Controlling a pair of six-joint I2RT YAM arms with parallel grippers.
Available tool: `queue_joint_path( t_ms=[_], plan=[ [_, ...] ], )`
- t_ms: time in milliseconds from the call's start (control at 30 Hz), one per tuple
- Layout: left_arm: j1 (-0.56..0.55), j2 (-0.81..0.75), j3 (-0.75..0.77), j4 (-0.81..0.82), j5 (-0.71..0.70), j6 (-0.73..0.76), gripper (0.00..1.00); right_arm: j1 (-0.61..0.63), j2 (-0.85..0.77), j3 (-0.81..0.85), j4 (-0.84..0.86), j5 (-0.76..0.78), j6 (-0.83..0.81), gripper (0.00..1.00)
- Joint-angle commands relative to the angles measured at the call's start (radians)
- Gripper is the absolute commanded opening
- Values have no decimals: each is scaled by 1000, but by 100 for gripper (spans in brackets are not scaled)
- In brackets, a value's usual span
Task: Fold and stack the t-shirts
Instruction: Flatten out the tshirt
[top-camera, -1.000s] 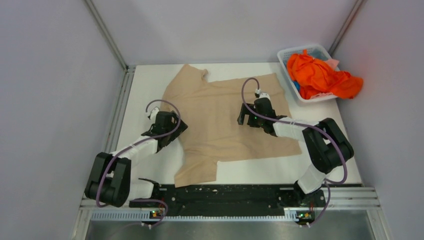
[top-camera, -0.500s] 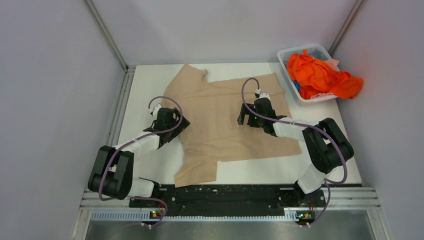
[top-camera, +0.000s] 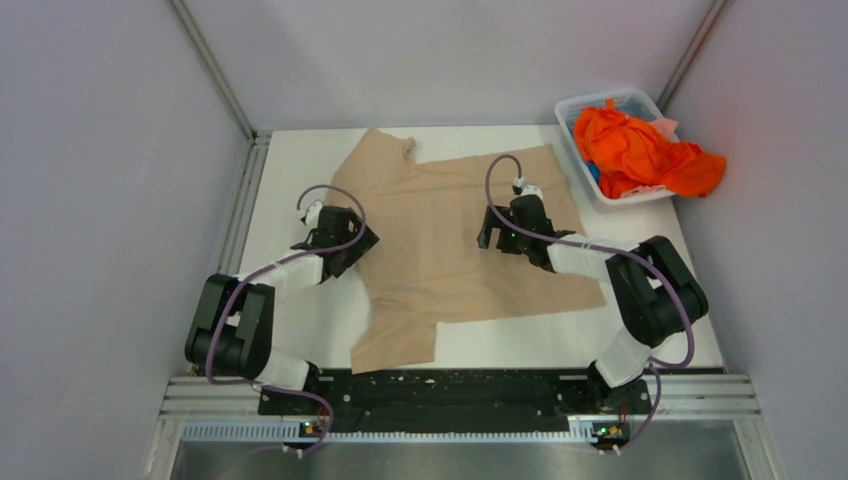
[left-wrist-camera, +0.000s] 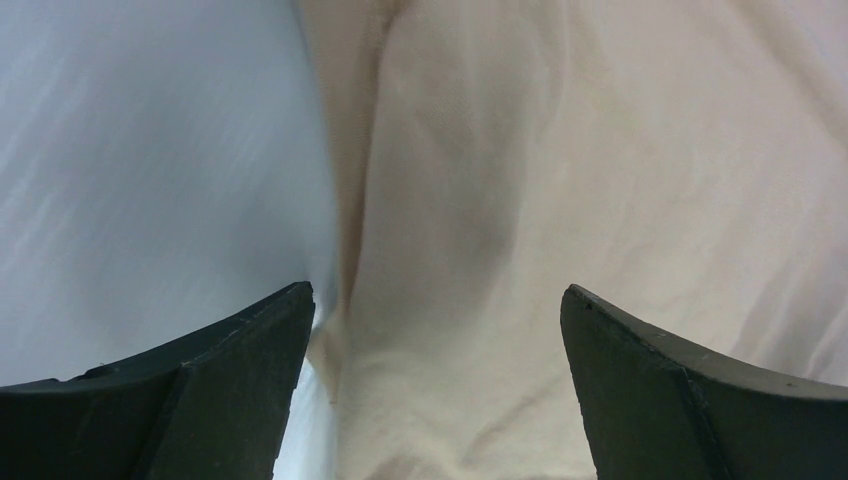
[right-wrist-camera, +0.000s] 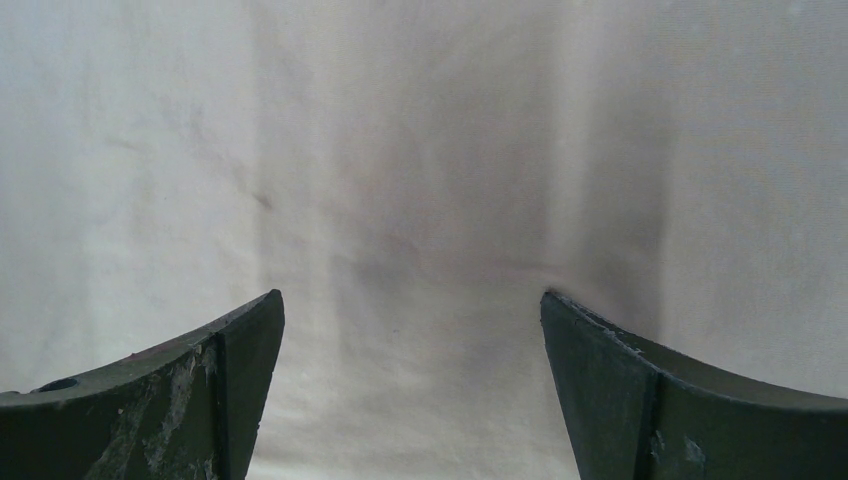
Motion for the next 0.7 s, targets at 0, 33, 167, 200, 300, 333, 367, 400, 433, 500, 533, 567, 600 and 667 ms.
queue_joint_path(
  t_ms=[0, 33, 167, 200, 300, 333, 367, 400, 433, 500, 533, 567, 600, 667],
  plan=[
    [39, 50, 15, -208, -90, 11, 99, -57, 3, -28, -120, 54, -10, 99],
    [45, 49, 18, -225, -83, 9, 99, -66, -1, -33, -121, 55, -8, 99],
    [59, 46, 39, -266, -116, 7, 99, -94, -15, -47, -120, 53, -7, 99],
    [62, 47, 45, -269, -116, 15, 99, -95, -16, -49, -117, 51, -7, 99],
    [62, 35, 44, -212, -13, 55, 99, -95, -11, -46, -104, 25, -8, 99],
    [62, 19, 30, -173, 31, 69, 99, -96, -7, -43, -103, 16, -9, 99],
    [62, 0, 21, -147, 63, 77, 99, -96, -6, -41, -102, 14, -10, 99],
    [62, -27, 16, -140, 77, 82, 99, -96, -6, -40, -104, 16, -11, 99],
    [62, -54, 14, -147, 73, 84, 99, -96, -8, -40, -105, 19, -12, 99],
    [62, -106, 18, -220, 8, 83, 98, -96, -11, -40, -110, 26, -13, 99],
    [62, -130, 25, -267, -33, 84, 96, -95, -12, -42, -112, 30, -13, 99],
    [63, -147, 35, -315, -65, 87, 93, -95, -12, -42, -111, 34, -13, 99],
    [62, -162, 44, -353, -77, 90, 89, -96, -13, -41, -113, 37, -13, 99],
    [62, -179, 54, -413, -55, 90, 79, -96, -12, -40, -114, 37, -14, 99]
  ],
)
